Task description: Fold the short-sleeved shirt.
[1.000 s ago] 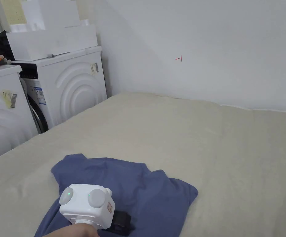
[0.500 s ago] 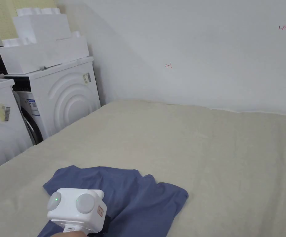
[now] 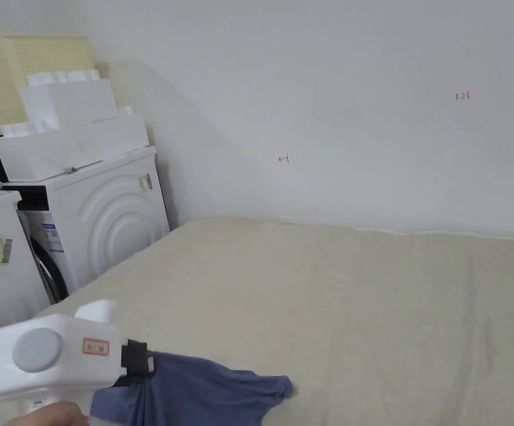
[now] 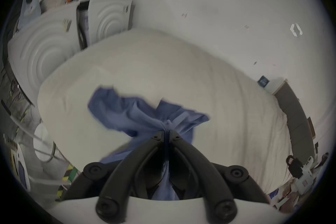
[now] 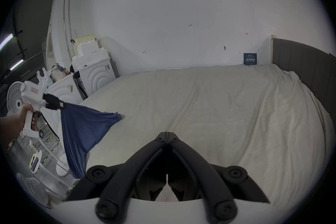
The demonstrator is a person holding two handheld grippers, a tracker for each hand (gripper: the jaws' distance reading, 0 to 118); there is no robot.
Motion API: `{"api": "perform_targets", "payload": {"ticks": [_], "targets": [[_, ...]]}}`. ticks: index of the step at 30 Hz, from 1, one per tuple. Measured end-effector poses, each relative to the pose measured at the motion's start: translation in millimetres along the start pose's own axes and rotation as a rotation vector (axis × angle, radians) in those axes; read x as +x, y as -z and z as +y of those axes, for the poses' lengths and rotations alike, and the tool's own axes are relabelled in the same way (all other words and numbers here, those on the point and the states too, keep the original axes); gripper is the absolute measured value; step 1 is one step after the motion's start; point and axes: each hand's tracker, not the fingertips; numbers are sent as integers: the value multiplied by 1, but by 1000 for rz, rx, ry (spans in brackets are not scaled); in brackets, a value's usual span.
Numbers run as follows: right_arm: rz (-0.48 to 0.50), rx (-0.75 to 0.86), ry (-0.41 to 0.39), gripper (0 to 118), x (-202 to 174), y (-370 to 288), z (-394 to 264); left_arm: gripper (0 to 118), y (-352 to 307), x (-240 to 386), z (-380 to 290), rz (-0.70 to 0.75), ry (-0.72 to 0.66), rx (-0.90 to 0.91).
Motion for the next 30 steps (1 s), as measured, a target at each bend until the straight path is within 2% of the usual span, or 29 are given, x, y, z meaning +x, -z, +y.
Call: {"api": "perform_targets", "payload": {"ticks": [4,10,14,17,20,24,30], "targets": [[-4,36,20,0,7,-15,6,4,-43,50,33,-73,103,59],[-30,101,61,0,24,-44,14,4,-94,169,61,-211,326,159],[-61,141,92,0,44,-66,20,4,-114,252,66,-437,372,203],[-106,177,121,0,63,-85,25,4,-110,318,53,-525,477,180],[-156,206,139,0,87,-103,27,4,-78,377,26,-600,562,134],[-263,208,132,0,120,-122,22,4,6,454,-31,-716,533,-104],[-357,151,165,0,164,-136,2,4,137,547,-148,-621,666,-404]]}}
